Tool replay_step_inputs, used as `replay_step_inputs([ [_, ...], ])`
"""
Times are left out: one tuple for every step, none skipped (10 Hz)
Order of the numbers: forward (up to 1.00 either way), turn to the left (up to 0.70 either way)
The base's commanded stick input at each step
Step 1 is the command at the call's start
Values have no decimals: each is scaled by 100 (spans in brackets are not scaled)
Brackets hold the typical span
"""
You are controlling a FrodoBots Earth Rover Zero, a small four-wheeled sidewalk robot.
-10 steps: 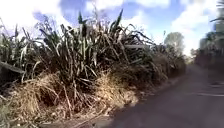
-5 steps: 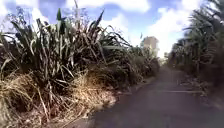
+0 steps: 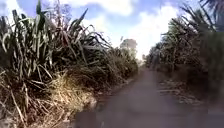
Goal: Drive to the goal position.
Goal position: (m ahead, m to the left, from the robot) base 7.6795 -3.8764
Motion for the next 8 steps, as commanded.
replay_step_inputs([
  [0, 0],
  [0, 0],
  [0, 0],
  [0, 0],
  [0, 0],
  [0, 0],
  [0, 0],
  [0, 0],
])
